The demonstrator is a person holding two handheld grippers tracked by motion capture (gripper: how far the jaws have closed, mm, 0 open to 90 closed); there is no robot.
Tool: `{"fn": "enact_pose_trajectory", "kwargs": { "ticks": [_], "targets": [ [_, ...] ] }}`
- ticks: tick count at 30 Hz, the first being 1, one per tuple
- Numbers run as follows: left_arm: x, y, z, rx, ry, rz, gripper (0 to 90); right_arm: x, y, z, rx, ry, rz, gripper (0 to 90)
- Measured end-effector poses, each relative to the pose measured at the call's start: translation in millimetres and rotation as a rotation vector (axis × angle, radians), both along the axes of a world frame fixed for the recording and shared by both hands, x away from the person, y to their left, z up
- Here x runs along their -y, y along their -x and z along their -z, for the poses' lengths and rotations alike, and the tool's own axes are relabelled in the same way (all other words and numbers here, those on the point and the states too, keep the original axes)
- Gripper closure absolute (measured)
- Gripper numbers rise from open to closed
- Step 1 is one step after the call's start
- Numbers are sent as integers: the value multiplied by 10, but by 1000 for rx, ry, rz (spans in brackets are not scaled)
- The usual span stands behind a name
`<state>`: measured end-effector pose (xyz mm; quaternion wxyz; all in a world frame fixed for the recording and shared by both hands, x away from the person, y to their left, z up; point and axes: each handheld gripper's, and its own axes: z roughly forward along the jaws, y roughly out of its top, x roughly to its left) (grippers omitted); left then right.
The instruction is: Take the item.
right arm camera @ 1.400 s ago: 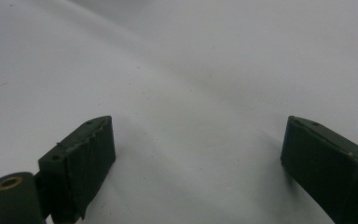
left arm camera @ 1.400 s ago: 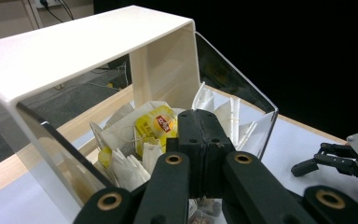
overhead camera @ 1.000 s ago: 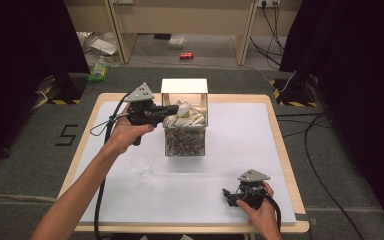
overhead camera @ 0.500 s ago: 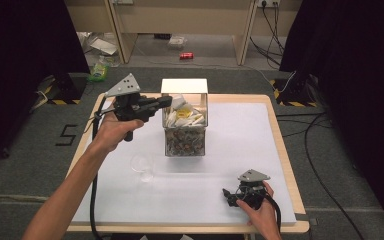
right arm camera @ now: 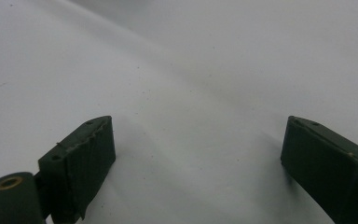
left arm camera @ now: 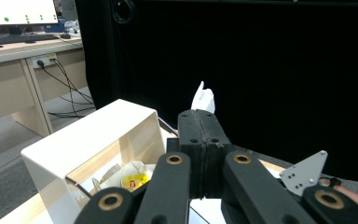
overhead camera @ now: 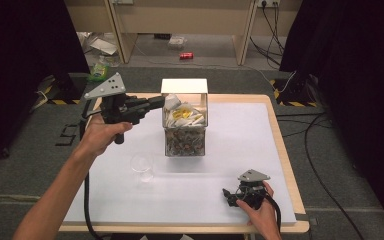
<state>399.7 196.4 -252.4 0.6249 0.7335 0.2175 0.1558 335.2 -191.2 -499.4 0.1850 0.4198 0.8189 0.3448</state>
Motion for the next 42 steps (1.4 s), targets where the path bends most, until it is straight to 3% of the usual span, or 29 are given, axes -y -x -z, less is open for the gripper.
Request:
{"fn": "enact_pose_trajectory", "kwargs": {
  "ticks": [16,28,42],
  "targets": [
    [-337,233,126,6,34,-11,893,-4,4,0,-3,-2,3,105],
    [-557,414,330,-3,56,-23,893,-4,3,1,-1,-3,3,105],
    [-825,579,686,-30,66,-49,892,-8,6,2,-3,-5,6,105]
  ]
}}
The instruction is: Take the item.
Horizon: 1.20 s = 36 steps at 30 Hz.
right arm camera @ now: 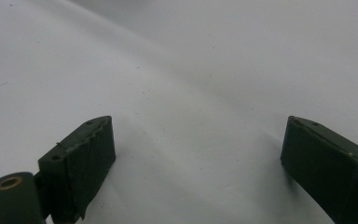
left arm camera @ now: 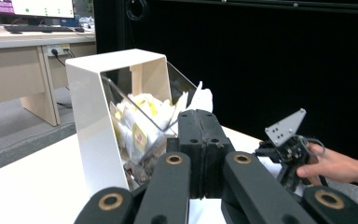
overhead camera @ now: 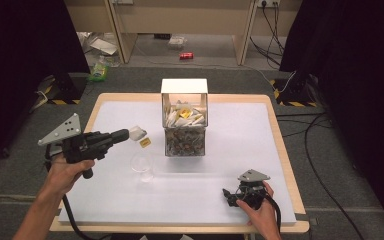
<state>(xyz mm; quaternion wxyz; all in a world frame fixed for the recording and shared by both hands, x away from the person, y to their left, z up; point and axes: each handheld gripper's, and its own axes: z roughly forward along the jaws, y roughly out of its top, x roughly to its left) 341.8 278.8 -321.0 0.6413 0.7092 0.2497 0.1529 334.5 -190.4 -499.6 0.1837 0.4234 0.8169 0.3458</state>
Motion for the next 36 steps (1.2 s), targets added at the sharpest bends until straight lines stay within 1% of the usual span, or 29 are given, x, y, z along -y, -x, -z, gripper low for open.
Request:
{"fn": "enact_pose_trajectory", "kwargs": {
  "ticks": [1,2,3,4,5,6,7,8,9,12,17,19,20,24,26,27,28,32,33,34,36],
  "targets": [
    [0,0,0,0,0,0,893,0,0,0,0,0,0,105],
    [-26,11,69,-9,5,-7,893,4,-4,0,5,3,-4,105],
    [-26,11,69,-9,5,-7,893,4,-4,0,4,3,-4,105],
    [-42,22,146,-20,9,-19,892,2,-1,0,1,1,-1,105],
    [-49,27,198,-24,4,-29,892,2,-2,0,1,1,-2,105],
    [-54,27,229,-27,1,-34,893,2,-2,0,1,1,-2,105],
    [-54,27,229,-27,1,-34,893,2,-2,0,1,1,-2,105],
    [-69,27,315,-43,5,-44,892,0,0,0,0,0,0,105],
    [-69,27,315,-43,5,-44,892,0,0,0,0,0,0,105],
    [-75,38,404,-58,4,-50,892,2,-2,1,2,1,-2,105],
    [-67,59,520,-71,-4,-57,892,1,-1,0,1,1,-2,105],
    [-64,72,584,-81,4,-58,892,3,-2,0,3,2,-3,105],
    [-64,72,584,-81,4,-58,892,3,-2,0,3,2,-3,105],
    [-57,88,685,-95,-5,-66,892,3,-3,0,4,3,-4,105],
    [-64,85,732,-105,-2,-75,892,0,0,0,1,0,0,105],
    [-71,79,769,-112,-6,-82,892,2,-1,0,1,1,-2,105],
    [-71,79,769,-112,-6,-82,892,2,-1,0,1,1,-2,105],
    [-71,60,859,-127,-16,-100,892,3,-3,0,3,2,-3,105],
    [-71,60,859,-127,-16,-100,892,3,-3,0,3,2,-3,105],
    [-62,55,901,-131,-29,-106,892,1,-1,0,1,1,-1,105],
    [-61,49,928,-134,-37,-110,891,4,-4,0,4,3,-4,105]
  ]
}}
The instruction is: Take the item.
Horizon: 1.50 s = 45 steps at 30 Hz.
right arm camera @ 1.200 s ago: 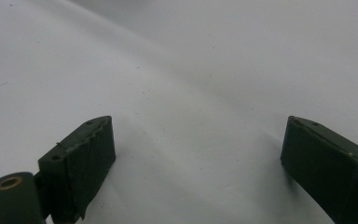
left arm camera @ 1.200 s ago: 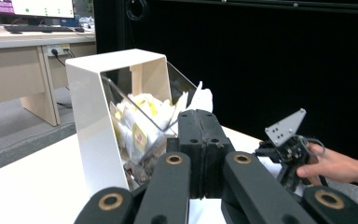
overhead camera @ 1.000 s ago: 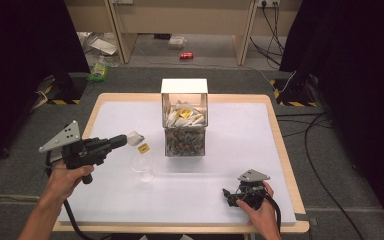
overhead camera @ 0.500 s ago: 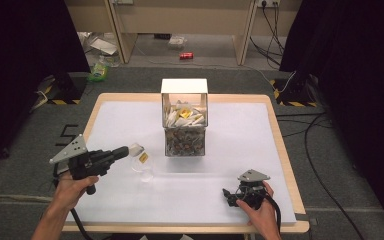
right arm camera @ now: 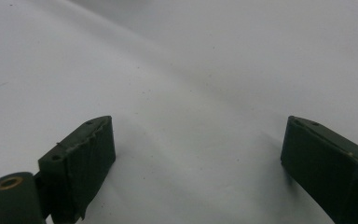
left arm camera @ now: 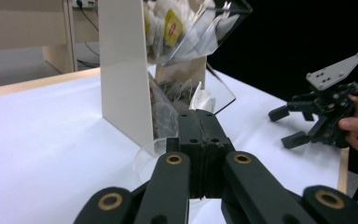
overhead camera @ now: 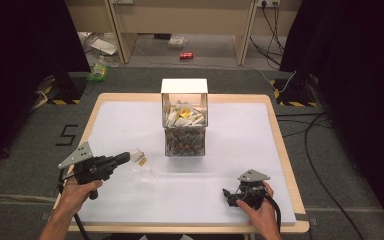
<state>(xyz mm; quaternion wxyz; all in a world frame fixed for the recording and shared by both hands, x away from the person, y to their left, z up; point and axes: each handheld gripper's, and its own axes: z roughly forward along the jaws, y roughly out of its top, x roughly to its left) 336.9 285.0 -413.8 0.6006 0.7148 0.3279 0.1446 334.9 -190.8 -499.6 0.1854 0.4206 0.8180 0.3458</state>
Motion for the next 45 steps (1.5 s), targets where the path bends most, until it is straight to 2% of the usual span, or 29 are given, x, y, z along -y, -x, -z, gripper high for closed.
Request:
{"fn": "enact_pose_trajectory", "kwargs": {
  "ticks": [10,26,38,45],
  "targets": [
    [42,-62,200,-43,-59,-18,891,-3,3,0,-3,-2,3,105],
    [136,-87,250,-52,-101,-17,878,0,1,0,0,0,0,106],
    [156,-77,222,-55,-77,-4,768,-3,3,0,-3,-2,3,105],
    [122,-69,182,-66,-44,0,685,-3,3,0,-3,-3,3,105]
  ]
}}
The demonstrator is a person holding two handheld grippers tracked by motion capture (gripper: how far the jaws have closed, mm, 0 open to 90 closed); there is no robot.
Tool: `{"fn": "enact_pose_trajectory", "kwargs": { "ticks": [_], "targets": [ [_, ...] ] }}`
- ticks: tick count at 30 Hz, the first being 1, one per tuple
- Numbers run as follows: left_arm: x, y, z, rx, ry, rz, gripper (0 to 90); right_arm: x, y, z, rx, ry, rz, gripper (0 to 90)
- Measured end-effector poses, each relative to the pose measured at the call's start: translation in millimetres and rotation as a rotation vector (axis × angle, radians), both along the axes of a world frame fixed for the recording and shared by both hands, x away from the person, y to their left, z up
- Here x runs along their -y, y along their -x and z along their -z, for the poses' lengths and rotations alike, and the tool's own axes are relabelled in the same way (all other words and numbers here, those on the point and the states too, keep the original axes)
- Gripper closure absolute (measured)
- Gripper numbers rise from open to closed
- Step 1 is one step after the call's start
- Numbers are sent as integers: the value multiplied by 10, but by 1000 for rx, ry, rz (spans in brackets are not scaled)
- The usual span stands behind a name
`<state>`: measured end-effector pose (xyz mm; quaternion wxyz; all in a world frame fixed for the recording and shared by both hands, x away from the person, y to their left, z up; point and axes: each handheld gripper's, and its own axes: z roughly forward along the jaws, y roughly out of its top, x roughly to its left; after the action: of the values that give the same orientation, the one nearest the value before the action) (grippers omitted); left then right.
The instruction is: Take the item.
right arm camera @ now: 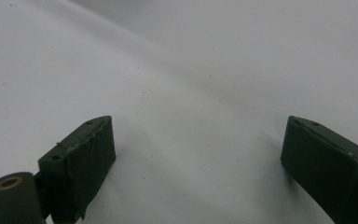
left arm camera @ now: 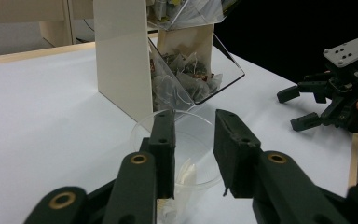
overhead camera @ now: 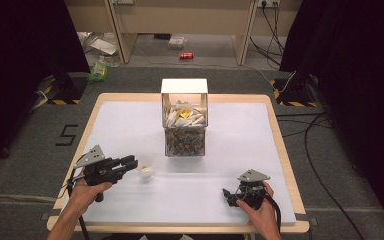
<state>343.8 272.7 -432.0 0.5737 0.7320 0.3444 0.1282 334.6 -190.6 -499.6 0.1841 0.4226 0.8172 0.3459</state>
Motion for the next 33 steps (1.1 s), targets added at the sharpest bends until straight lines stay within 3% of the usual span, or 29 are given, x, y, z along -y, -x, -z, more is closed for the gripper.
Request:
{"fn": "enact_pose_trajectory", "kwargs": {
  "ticks": [4,5,14,23,33],
  "targets": [
    [-17,2,-13,-10,3,4,634,0,0,0,0,0,0,106],
    [-24,3,-21,-16,1,8,581,0,0,0,0,0,0,105],
    [-53,7,-45,-32,1,10,407,2,-2,0,3,3,-2,105],
    [-132,46,-137,-19,12,-5,314,0,0,0,0,0,0,105],
    [-180,43,-105,-37,0,-22,205,0,0,0,0,0,0,105]
  ]
}}
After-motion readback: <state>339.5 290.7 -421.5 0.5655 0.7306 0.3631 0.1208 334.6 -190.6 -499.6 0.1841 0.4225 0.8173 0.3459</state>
